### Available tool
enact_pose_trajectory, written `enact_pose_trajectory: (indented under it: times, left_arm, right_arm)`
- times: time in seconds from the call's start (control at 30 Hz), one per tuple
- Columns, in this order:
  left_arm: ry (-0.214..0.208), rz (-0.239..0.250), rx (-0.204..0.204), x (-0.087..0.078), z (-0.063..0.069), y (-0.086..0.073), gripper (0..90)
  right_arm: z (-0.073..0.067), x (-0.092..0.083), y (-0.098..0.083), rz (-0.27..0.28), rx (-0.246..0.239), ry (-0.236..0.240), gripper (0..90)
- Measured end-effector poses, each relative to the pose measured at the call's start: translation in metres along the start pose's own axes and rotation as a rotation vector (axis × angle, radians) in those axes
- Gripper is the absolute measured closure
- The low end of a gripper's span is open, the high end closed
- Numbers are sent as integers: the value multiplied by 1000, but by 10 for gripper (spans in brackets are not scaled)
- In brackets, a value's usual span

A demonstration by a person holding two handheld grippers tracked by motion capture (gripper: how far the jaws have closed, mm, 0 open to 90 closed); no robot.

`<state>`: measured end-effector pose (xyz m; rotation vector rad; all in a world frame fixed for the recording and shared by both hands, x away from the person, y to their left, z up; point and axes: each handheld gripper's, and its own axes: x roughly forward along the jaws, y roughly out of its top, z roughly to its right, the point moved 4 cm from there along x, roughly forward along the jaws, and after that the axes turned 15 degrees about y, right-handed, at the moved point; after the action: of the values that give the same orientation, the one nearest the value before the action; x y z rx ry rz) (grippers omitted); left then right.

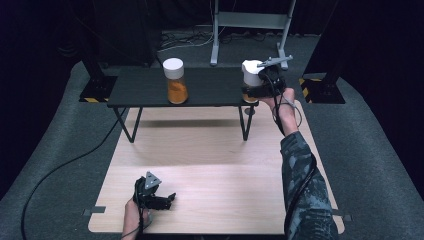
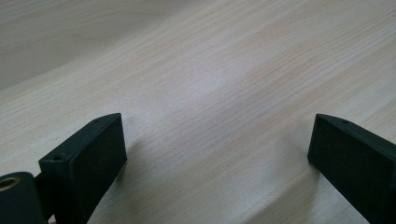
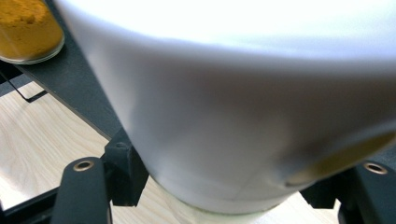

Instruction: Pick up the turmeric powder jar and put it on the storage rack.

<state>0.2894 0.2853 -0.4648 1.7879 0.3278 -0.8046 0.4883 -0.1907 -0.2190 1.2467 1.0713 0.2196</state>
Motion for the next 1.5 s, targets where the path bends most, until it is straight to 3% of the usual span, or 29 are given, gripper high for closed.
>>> enact_pose_trajectory:
  times: [0.23,0.57,0.73,1.5]
  left_arm:
    - [-1,-2,1,0,0,0,37]
    - [-1,0,-4,0,0,0,37]
    - [0,0,0,0,0,0,37]
    - [0,0,0,0,0,0,38]
  right_arm:
    - [5,7,1,-13,16,-6,297]
    - [18,5,-4,17,72,37,297]
    - [13,7,-5,19,53,19,296]
    - [14,6,-4,14,59,23,291]
